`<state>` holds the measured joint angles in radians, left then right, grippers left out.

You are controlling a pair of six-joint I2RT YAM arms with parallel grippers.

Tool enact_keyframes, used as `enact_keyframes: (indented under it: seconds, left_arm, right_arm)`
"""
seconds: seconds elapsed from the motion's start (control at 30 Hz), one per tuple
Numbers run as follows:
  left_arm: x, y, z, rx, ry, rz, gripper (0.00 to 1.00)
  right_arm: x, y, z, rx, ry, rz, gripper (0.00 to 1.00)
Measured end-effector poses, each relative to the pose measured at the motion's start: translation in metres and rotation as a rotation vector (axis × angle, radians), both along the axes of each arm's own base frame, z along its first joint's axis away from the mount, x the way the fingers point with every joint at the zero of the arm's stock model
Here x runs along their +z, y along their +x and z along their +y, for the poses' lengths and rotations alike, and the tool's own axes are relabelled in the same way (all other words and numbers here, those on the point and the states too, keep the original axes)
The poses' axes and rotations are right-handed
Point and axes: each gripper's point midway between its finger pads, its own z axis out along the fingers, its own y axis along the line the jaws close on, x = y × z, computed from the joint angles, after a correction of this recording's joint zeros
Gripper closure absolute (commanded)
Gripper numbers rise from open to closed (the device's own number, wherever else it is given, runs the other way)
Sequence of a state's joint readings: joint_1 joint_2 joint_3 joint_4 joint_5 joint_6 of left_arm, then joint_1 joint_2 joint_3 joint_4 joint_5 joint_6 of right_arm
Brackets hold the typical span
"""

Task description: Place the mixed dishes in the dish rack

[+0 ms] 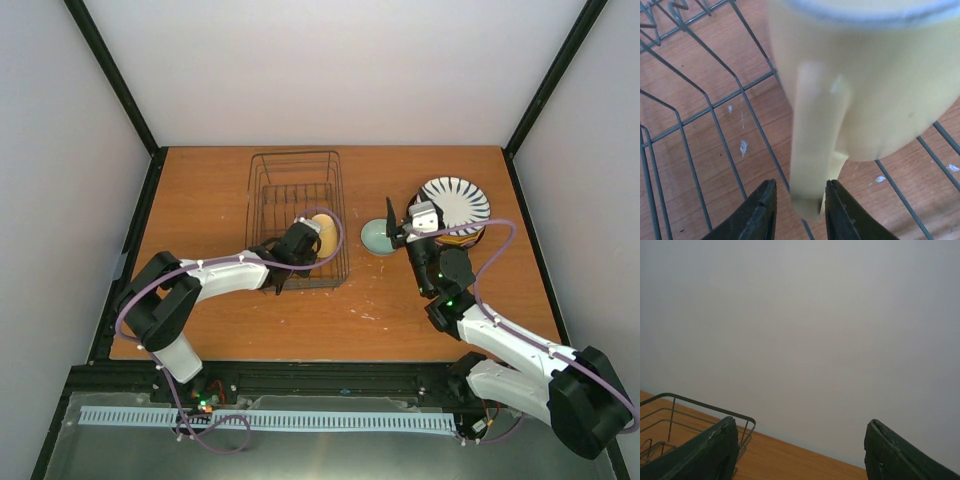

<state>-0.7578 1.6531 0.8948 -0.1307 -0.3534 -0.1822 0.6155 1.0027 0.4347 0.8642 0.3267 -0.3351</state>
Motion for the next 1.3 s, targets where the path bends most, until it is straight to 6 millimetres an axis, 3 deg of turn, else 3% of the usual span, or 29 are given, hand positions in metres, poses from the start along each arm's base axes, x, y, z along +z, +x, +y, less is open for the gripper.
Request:
enact_keyframes:
  seconds: [0.2, 0.23, 0.37, 0.43, 0.6, 0.77, 0.87, 1.0, 1.17, 1.3]
  left_arm:
    - [-0.003, -0.004, 0.008, 0.025, 0.022, 0.021, 0.44]
    - [-0.002, -0.005, 0.009, 0.029, 0.024, 0.024, 0.37]
    - [0.010, -0.008, 0.013, 0.046, 0.005, 0.014, 0.24]
    - [0.021, -0.009, 0.014, 0.054, -0.016, 0.000, 0.18]
    - [0.056, -0.013, 0.016, 0.070, -0.091, -0.047, 0.15]
    - [0.114, -0.018, 0.019, 0.076, -0.214, -0.144, 0.04]
    - [0.158, -0.021, 0.022, 0.079, -0.304, -0.222, 0.04]
    - [0.190, -0.021, 0.023, 0.080, -0.357, -0.277, 0.04]
    - [0.189, -0.015, 0.030, 0.127, -0.348, -0.247, 0.04]
    - [0.179, -0.007, 0.051, 0.201, -0.345, -0.209, 0.04]
  right_arm:
    - [-0.003, -0.001, -0.002, -0.004, -0.002, 0.007, 0.30]
    - [-0.003, -0.002, -0.003, -0.006, 0.000, 0.009, 0.29]
    - [-0.005, -0.001, -0.006, -0.021, 0.005, 0.029, 0.29]
    - [-0.008, 0.000, -0.008, -0.029, 0.009, 0.053, 0.29]
    - [-0.005, 0.010, -0.008, -0.046, 0.038, 0.179, 0.28]
    - [0.000, 0.022, -0.002, -0.054, 0.075, 0.403, 0.36]
    - [-0.028, 0.029, 0.004, -0.081, 0.071, 0.605, 0.39]
    - [-0.095, 0.028, 0.012, -0.128, 0.027, 0.919, 0.40]
    - [-0.153, 0.016, 0.005, -0.187, 0.035, 1.209, 0.41]
    - [-0.173, 0.016, -0.016, -0.217, 0.128, 1.338, 0.40]
